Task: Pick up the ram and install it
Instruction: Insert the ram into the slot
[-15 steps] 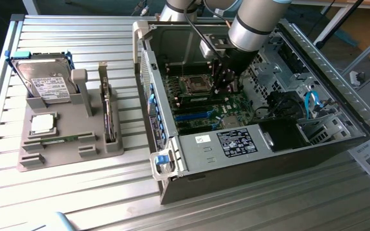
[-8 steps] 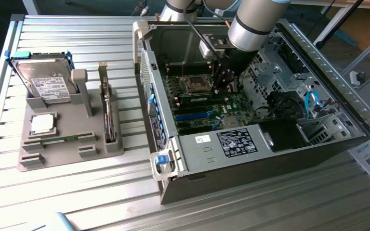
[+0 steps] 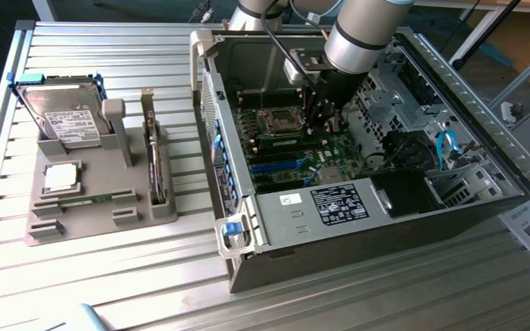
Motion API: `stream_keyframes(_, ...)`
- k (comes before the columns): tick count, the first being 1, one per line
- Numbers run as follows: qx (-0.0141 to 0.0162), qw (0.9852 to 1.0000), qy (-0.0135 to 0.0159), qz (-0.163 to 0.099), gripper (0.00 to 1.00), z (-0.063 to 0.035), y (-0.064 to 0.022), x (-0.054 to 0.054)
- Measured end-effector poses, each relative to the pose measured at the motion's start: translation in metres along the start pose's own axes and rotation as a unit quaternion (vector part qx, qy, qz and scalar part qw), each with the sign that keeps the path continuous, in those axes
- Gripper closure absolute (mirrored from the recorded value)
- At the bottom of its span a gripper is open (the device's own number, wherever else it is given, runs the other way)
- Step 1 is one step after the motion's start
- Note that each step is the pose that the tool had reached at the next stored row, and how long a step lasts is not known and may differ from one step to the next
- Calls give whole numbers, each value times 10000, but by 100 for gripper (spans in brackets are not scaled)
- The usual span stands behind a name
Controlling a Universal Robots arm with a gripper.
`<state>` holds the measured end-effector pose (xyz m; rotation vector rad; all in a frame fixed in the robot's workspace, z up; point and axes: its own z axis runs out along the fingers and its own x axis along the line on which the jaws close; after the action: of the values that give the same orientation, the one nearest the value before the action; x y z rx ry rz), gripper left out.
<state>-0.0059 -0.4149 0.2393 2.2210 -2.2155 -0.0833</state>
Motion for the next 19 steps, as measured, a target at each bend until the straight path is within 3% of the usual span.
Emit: stream_keyframes(19, 3, 10000, -1, 28, 88, 0, -4, 2)
